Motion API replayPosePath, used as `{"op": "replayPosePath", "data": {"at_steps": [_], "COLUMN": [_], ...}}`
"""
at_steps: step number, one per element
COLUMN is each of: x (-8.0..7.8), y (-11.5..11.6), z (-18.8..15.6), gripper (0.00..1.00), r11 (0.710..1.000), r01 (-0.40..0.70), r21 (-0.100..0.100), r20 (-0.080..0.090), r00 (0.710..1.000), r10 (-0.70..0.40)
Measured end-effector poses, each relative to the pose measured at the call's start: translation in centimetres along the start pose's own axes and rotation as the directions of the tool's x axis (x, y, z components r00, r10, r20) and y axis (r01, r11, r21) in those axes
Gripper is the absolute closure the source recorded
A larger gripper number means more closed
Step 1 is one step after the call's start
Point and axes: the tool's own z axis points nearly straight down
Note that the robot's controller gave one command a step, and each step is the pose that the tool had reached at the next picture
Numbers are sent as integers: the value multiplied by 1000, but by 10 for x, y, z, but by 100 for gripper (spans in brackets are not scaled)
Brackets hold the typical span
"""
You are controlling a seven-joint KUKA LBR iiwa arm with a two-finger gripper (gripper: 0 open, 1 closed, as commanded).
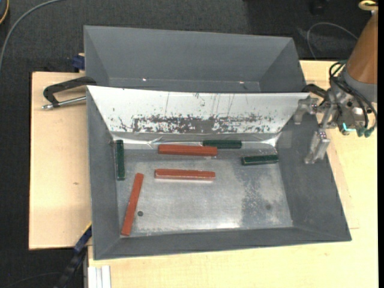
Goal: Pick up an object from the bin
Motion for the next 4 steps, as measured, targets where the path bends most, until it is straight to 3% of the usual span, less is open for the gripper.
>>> {"op": "replayPosePath", "data": {"at_steps": [1, 2, 3, 4], "x": [-13, -1, -3, -3], "y": [55, 17, 18, 29], "z": [102, 171, 168, 33], "gripper": [0, 0, 100, 100], "r11": [998, 965, 965, 964], "r01": [-64, -263, -261, -266], "r21": [-3, -1, 0, -1], "r20": [-1, 1, 6, 12], "r00": [998, 965, 965, 964], "r10": [64, 263, 261, 266]}}
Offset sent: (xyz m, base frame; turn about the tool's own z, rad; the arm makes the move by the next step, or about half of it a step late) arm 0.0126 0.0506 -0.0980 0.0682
